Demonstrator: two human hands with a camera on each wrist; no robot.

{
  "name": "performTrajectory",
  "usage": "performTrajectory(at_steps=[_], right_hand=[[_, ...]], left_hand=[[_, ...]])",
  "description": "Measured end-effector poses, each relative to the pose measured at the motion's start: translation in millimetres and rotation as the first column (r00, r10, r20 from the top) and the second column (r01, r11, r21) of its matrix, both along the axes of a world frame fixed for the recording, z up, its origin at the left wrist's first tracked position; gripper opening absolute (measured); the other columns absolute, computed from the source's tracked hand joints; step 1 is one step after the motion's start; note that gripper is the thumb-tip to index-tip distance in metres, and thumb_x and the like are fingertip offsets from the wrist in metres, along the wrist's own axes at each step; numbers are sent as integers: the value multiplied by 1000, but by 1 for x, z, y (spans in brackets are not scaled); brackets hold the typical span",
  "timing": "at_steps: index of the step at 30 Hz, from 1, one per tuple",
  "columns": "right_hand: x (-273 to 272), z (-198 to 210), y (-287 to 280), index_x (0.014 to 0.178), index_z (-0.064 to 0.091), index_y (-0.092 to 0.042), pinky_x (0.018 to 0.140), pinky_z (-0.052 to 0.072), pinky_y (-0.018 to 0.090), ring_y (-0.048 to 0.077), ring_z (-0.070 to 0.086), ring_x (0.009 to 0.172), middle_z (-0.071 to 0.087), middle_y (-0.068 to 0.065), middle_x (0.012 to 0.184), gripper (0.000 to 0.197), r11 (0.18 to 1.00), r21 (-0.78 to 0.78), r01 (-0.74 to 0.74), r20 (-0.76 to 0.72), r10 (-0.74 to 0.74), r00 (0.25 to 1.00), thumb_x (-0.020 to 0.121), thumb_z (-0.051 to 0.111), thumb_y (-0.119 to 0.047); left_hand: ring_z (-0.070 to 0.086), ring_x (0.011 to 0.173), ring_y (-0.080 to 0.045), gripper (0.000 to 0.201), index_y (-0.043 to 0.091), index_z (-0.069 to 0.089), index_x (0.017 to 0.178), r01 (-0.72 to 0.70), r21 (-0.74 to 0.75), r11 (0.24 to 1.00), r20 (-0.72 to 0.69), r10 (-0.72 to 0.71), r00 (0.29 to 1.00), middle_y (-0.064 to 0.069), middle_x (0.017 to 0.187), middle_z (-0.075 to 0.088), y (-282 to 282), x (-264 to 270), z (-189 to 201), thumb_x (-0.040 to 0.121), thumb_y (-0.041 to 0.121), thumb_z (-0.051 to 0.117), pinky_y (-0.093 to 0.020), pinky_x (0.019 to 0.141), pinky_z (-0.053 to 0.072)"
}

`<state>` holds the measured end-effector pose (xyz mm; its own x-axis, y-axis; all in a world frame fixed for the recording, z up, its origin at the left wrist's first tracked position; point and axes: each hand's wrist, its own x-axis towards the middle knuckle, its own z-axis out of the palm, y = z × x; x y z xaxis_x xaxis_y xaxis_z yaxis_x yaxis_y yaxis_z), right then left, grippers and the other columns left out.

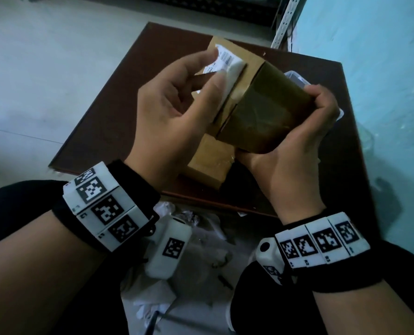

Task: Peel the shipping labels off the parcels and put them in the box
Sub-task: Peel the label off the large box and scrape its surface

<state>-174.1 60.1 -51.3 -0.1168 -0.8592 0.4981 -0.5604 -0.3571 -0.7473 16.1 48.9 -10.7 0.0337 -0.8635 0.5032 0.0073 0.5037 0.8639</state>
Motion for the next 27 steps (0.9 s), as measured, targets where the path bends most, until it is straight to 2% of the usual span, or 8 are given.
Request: performTrajectory(at_steps=[2, 5, 8, 11, 16, 23, 25, 27], right_hand=[[4, -1, 3, 144, 19, -32, 114, 53, 50, 36, 33, 154, 22, 19, 160, 110, 1000, 13, -14, -31, 15, 999, 66, 97, -32], [9, -6, 6, 147, 21, -7, 118, 48, 47, 35, 30, 154, 21, 21, 160, 115, 999, 47, -19, -6, 19, 1000, 67, 98, -38], [11, -2, 6, 145, 24, -6, 119, 47, 42, 31, 33, 152, 24, 19, 159, 119, 998, 62, -19, 60, 16, 998, 63, 100, -49], [12, -3, 7, 143, 25, -1, 118, 49, 42, 34, 32, 153, 24, 24, 159, 118, 1000, 21, -12, 52, 10, 999, 64, 103, -42], [18, -8, 6, 134, 25, -34, 116, 51, 49, 39, 30, 154, 23, 24, 158, 106, 1000, -10, -5, 68, 6, 998, 64, 104, -40], [19, -6, 8, 133, 27, -35, 115, 51, 48, 40, 24, 158, 17, 24, 162, 105, 1000, -22, 9, 27, -9, 1000, 63, 105, -35], [19, -6, 9, 137, 24, -29, 117, 50, 43, 40, 22, 159, 16, 26, 163, 109, 999, -17, 32, 13, -32, 999, 63, 105, -31], [18, -6, 10, 141, 25, -7, 117, 48, 40, 42, 25, 157, 19, 30, 161, 115, 998, -16, 59, 11, -59, 998, 62, 106, -27]], left_hand=[[73, 114, -22, 33, -7, 65, 129, -17, -33, 999, 66, 19, 998, -18, 123, 72, -2, 2, -2, 100, 10, 69, -37, 87, 63], [73, 114, -20, 21, -5, 72, 117, -84, -74, 994, 139, 94, 986, -15, 121, 74, -4, 2, -10, 99, 5, 70, -41, 90, 63], [74, 112, -16, 20, -4, 73, 117, -122, -86, 989, 170, 135, 976, -12, 119, 75, -4, 1, -12, 100, 6, 70, -39, 90, 63], [75, 109, -13, 28, -2, 71, 125, -163, -56, 985, 145, 170, 975, -10, 118, 76, -5, 1, -11, 101, 12, 71, -36, 86, 64], [76, 106, -14, 27, -2, 71, 126, -152, -50, 987, 143, 158, 977, -8, 115, 77, -5, -2, -13, 103, 13, 67, -37, 85, 64], [75, 104, -10, 22, 0, 73, 121, -145, -49, 988, 131, 151, 980, -3, 112, 77, 0, -6, -10, 105, 11, 65, -28, 83, 63], [76, 104, -10, 23, 2, 73, 123, -134, -3, 991, 105, 133, 986, -2, 111, 77, 1, -7, -8, 104, 13, 65, -29, 82, 63], [76, 104, -12, 22, 8, 72, 125, -77, 66, 995, 48, 74, 996, 1, 110, 78, 3, -8, -6, 106, 13, 62, -32, 83, 64]])
